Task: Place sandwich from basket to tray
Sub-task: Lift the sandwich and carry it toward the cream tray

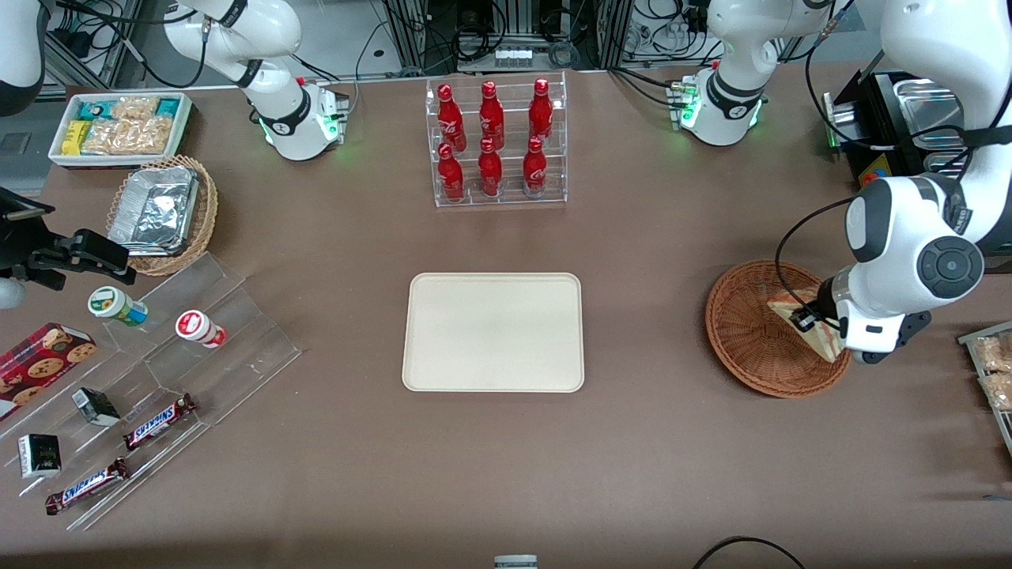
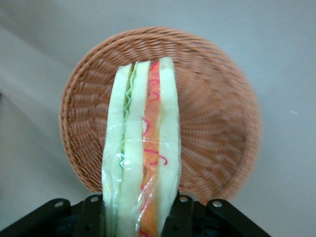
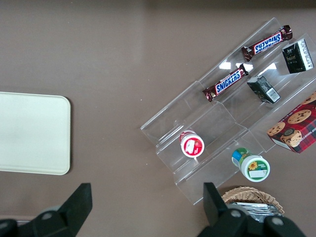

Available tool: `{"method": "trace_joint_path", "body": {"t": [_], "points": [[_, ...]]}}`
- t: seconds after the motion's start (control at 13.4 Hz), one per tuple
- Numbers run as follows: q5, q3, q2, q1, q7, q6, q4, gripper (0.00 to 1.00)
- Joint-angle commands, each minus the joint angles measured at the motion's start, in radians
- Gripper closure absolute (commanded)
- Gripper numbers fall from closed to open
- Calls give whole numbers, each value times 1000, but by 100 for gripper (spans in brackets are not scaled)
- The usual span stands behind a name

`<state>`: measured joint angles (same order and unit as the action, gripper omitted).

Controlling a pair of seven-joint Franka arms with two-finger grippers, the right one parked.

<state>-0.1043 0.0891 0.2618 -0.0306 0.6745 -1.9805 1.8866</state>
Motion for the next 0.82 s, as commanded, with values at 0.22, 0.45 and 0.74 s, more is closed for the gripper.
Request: {"method": "trace_joint_path", "body": {"t": [0.22, 0.45, 0.74], "points": [[60, -3, 83, 201, -4, 40, -139, 60], [72, -3, 128, 322, -16, 26, -161, 60], [132, -3, 290, 465, -16, 25, -328, 65]]}}
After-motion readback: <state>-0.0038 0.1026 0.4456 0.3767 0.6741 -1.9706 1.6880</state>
